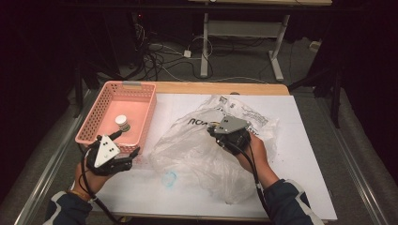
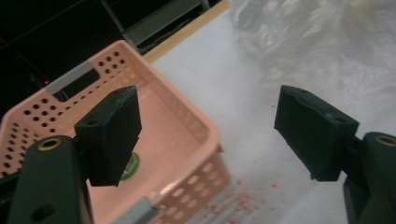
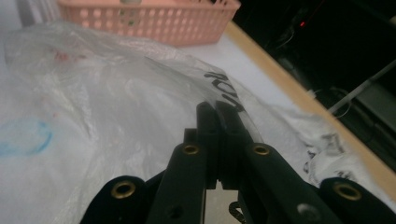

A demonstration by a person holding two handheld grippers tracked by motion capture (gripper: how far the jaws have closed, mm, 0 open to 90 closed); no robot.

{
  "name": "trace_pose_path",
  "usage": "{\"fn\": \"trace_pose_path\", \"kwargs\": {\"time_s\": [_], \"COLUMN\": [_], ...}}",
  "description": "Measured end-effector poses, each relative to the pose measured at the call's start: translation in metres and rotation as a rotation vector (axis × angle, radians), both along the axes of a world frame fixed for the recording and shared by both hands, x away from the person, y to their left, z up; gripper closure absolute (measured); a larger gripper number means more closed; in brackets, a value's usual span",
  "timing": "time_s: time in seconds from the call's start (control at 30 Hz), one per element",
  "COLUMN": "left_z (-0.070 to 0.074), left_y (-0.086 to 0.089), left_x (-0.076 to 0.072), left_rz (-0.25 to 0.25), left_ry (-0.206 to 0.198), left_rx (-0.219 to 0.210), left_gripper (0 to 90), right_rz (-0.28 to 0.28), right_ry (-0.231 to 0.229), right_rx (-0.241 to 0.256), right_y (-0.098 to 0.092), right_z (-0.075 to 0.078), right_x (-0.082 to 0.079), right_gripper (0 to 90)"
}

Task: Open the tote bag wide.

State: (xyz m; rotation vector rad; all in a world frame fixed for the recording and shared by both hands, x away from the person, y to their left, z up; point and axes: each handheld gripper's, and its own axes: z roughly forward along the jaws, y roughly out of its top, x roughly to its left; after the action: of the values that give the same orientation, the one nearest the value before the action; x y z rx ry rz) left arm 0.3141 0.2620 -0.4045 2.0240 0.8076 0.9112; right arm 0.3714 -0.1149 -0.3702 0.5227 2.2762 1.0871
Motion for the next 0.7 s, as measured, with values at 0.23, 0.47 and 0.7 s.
{"fn": "trace_pose_path", "kwargs": {"time_s": [0.23,0.47,0.7], "left_z": [0.02,0.008,-0.009], "left_y": [0.021,0.036,0.035], "left_x": [0.051,0.11,0.152], "left_rz": [0.057,0.11,0.195], "left_ry": [0.083,0.284,0.439], "left_rx": [0.018,-0.005,0.121], "left_gripper": [21.9,21.9,25.2], "right_rz": [-0.008,-0.018,-0.016], "right_ry": [-0.077,-0.09,-0.069], "right_rx": [0.062,0.081,0.085], "right_y": [0.0,-0.002,-0.008], "right_z": [0.026,0.024,0.019], "right_x": [-0.003,0.0,0.003], "right_gripper": [90.0,90.0,90.0]}}
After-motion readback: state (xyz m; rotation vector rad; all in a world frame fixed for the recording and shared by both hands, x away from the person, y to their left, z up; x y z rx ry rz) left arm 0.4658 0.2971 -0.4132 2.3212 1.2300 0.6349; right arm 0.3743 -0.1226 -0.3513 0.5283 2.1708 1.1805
